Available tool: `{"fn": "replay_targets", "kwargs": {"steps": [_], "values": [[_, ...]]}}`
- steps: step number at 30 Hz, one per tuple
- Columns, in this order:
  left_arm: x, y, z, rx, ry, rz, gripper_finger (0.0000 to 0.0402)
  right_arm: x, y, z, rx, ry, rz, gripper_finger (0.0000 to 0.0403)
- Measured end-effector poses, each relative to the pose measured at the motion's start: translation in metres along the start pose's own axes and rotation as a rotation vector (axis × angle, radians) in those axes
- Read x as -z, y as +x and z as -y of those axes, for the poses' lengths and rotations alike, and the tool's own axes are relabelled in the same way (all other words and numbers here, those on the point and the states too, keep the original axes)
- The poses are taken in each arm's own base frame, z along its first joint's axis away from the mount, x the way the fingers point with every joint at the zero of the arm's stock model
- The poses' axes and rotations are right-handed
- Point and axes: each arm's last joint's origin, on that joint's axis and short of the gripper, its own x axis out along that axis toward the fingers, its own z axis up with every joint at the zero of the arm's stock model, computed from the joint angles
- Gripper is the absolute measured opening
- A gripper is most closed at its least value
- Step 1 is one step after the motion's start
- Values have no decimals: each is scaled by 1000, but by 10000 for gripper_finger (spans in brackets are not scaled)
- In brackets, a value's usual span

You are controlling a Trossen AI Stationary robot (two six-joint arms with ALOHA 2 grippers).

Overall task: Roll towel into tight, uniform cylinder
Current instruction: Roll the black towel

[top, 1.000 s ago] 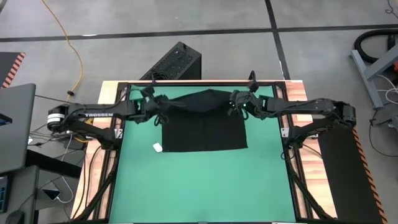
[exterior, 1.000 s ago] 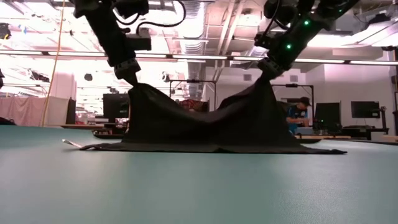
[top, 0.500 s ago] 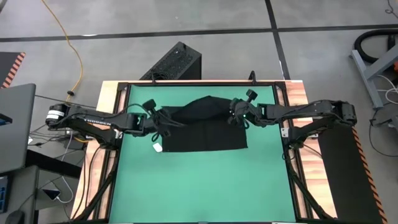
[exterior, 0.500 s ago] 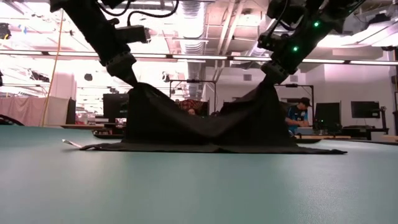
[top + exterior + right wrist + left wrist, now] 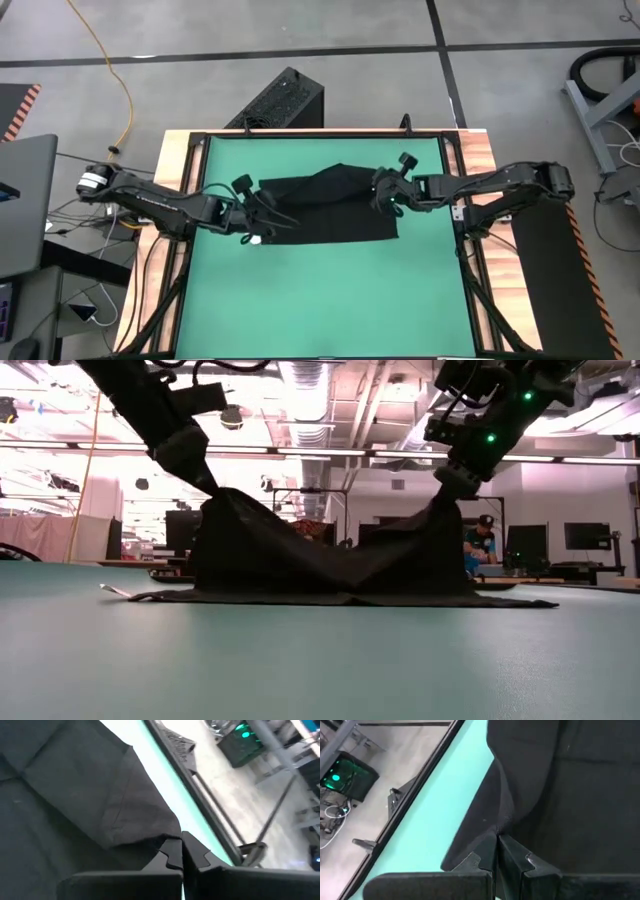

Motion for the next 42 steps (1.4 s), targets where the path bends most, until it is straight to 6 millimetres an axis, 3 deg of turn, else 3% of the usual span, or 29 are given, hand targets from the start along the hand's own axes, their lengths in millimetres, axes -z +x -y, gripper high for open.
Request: {"fn": "replay_targets", "kwargs": {"steps": [11,21,35,42], "values": [[12,21,21,2,55,-89,0,8,-4,-6,-113,-82,-66,134],[17,25,30,0,90,-103,0,12,-20,-30,-243,-468,6,177],[17,25,30,-7,88,-98,0,26,39,-68,-292,-660,-122,179],[17,25,30,-7,92,-98,0,32,57,-67,-262,-702,-180,179]]}}
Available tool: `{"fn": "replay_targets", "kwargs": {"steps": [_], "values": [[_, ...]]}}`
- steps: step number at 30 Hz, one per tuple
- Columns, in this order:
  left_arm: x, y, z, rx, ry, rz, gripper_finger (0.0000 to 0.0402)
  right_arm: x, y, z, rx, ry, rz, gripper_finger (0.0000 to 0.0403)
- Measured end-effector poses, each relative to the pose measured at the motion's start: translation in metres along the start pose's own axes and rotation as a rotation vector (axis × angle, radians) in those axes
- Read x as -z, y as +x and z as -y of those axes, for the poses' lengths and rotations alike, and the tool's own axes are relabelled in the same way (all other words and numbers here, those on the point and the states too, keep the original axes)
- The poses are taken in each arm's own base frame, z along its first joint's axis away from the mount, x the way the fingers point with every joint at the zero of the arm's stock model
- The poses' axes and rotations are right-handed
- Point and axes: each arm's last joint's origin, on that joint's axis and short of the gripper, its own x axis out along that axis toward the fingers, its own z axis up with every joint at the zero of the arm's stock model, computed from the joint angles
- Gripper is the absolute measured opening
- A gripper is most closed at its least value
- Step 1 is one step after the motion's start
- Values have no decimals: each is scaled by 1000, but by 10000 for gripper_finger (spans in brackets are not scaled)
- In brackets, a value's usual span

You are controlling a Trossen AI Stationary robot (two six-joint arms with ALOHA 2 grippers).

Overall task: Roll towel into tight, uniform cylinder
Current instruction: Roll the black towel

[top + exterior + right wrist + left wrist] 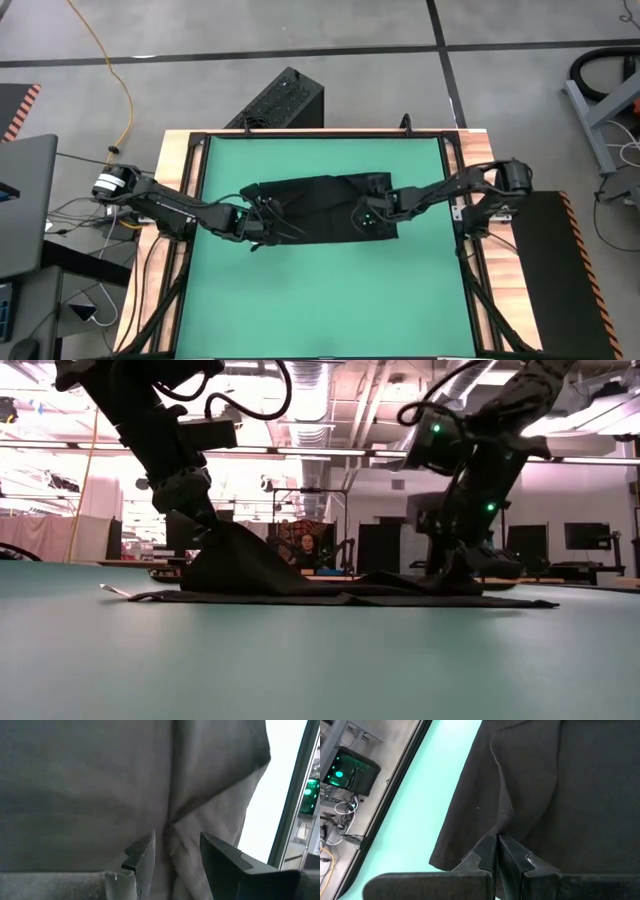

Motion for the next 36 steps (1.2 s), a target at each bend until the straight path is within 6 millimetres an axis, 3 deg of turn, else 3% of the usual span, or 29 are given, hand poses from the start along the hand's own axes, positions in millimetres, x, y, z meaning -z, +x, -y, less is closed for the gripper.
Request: {"fn": "replay_targets", "kwargs": {"steps": [8,15,20,23,32,36], "values": [[0,0,0,-1,4,0,0,5,7,13,-12,45,-2,166],[0,0,0,0,4,0,0,4,17,5,-49,27,-26,175],[0,0,0,0,4,0,0,4,21,5,19,15,-60,179],[0,0,0,1,4,0,0,5,18,7,28,18,-59,153],[0,0,0,1,3,0,0,5,16,9,38,16,-54,16],[0,0,0,1,3,-1,0,4,15,8,46,19,-56,13]]}}
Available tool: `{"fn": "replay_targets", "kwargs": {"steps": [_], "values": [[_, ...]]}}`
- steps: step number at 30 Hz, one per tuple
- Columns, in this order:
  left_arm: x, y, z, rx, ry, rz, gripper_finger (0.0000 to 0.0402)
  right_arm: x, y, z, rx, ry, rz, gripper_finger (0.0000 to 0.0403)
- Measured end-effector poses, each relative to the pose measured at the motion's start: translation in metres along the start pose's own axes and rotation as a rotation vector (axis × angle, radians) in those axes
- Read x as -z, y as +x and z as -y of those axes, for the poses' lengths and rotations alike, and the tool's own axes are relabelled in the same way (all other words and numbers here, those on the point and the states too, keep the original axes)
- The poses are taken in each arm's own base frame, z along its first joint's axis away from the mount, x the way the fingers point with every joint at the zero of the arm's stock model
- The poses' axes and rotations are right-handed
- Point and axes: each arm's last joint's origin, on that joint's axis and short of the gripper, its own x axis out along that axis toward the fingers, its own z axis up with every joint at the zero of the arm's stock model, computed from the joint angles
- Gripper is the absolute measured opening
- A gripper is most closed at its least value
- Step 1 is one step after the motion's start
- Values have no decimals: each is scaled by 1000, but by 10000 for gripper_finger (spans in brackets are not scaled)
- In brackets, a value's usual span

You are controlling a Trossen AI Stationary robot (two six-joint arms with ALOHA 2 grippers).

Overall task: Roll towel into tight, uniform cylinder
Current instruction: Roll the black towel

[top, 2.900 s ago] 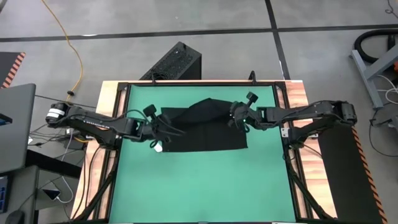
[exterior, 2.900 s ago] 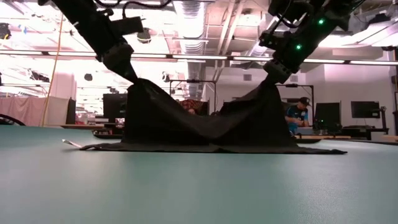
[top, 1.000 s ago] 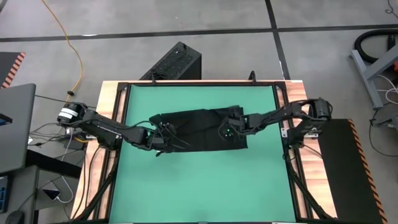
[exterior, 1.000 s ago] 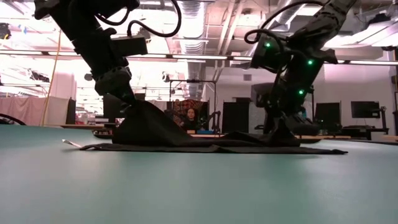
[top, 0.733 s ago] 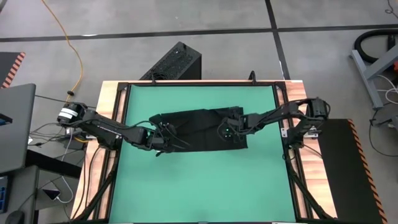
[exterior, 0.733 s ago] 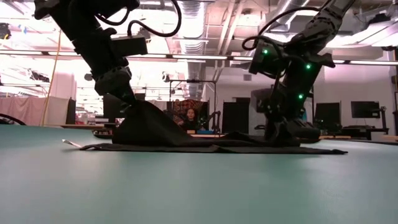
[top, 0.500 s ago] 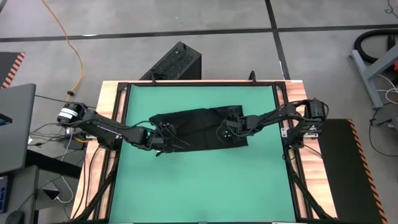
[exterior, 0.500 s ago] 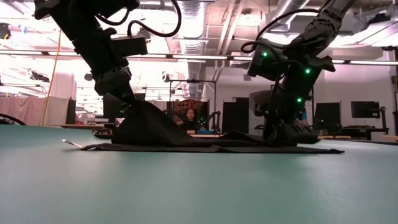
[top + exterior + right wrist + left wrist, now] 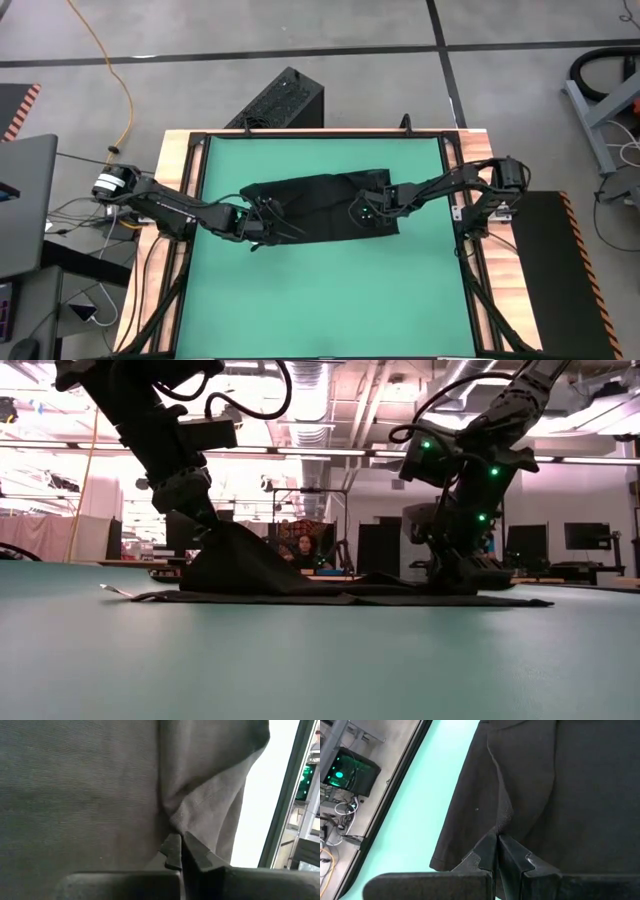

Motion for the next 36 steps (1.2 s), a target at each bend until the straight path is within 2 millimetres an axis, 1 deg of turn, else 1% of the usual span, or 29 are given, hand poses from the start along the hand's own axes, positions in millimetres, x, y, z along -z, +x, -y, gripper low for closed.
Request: {"fn": "replay_targets", "kwargs": {"steps": [11,16,20,25,36], "values": [[0,0,0,7,1,-2,0,-14,-14,0,-7,-29,31,14],[1,0,0,5,9,-10,0,-8,-13,-2,-52,-15,-16,16],[1,0,0,4,11,-12,0,-5,-12,-2,-111,11,-25,37],[1,0,0,4,11,-12,0,-8,-12,-1,-105,23,-5,55],[1,0,0,4,6,-8,0,-8,-12,-1,-104,21,4,58]]}}
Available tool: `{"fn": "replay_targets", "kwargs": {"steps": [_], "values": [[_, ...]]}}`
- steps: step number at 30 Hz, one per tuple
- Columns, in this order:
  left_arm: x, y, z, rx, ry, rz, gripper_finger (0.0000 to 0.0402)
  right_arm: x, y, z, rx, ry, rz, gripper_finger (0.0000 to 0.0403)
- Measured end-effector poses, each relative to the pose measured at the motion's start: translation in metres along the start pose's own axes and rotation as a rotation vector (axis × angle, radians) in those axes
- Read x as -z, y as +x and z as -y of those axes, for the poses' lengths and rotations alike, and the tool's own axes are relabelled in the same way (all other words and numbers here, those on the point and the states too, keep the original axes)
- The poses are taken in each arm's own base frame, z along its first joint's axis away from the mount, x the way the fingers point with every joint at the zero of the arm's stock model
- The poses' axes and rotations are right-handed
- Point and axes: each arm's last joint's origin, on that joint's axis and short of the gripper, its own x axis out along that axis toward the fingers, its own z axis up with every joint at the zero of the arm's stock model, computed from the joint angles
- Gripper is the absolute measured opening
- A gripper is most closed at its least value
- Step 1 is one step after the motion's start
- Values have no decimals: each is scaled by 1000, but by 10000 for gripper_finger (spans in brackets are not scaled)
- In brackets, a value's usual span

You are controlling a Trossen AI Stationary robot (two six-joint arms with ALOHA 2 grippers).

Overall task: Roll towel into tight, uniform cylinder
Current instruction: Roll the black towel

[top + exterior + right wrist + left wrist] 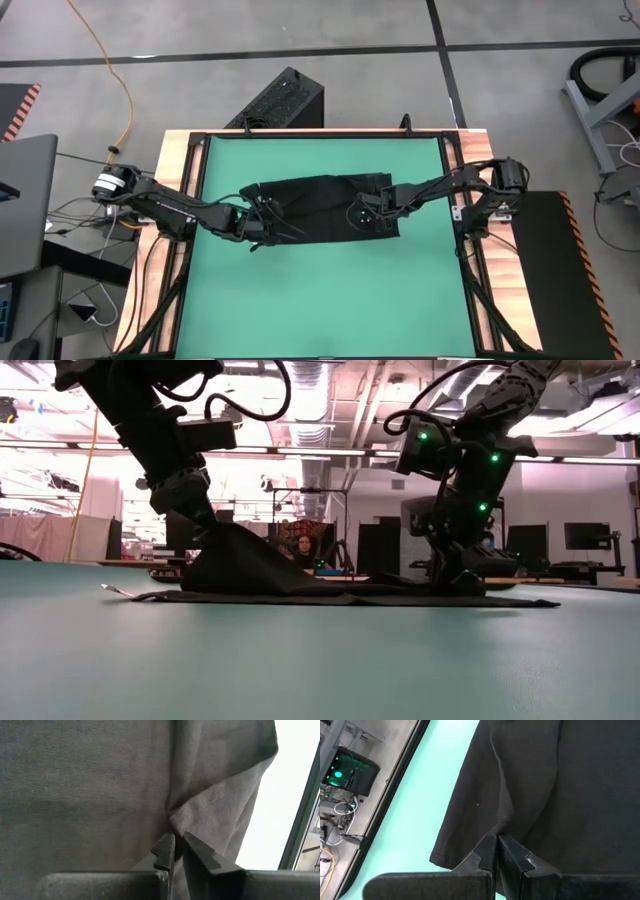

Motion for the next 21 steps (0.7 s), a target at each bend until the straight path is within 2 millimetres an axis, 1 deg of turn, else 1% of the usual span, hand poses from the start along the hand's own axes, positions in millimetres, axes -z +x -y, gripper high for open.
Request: {"fn": "replay_targets", "kwargs": {"steps": [21], "values": [[0,0,0,-1,7,1,0,-1,0,0,-19,-46,17,59]]}}
